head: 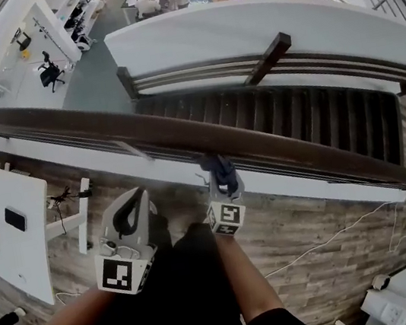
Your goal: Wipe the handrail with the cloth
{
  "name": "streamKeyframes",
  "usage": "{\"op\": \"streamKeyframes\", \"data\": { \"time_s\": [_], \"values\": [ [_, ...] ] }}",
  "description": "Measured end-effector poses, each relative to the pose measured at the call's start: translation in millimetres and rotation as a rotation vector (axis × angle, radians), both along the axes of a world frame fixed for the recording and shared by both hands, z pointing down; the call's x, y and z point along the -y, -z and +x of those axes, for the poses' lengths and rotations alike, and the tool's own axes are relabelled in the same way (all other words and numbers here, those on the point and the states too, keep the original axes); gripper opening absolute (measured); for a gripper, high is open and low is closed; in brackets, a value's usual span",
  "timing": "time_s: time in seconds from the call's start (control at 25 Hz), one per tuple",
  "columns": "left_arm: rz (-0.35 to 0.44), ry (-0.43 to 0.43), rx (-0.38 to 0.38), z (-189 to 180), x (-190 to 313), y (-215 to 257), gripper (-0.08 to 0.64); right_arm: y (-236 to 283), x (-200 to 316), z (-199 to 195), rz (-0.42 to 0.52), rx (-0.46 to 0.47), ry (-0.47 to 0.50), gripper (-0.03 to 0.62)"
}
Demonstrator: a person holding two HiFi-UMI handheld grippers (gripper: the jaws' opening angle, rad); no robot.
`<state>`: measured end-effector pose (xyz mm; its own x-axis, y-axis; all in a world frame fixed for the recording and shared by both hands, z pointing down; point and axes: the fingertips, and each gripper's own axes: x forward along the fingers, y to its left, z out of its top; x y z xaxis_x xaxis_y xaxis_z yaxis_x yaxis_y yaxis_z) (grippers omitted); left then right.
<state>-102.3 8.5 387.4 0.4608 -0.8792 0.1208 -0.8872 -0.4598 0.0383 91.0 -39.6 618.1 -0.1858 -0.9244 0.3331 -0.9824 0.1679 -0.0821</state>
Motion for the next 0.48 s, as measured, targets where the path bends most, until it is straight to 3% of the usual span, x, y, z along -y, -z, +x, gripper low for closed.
{"op": "streamKeyframes", "data": {
  "time_s": [0.24,0.48],
  "values": [
    [0.092,0.101,-0.031,-63.1,21.3,1.3,0.000,-18.6,5.9,-117.9,-0.017,-0.002,0.193,0.167],
    [0.113,0.076,-0.022,-74.8,21.0,-19.6,0.000,-73.7,14.9,-171.6,-0.088,-0.057,0.247,0.167]
  ]
}}
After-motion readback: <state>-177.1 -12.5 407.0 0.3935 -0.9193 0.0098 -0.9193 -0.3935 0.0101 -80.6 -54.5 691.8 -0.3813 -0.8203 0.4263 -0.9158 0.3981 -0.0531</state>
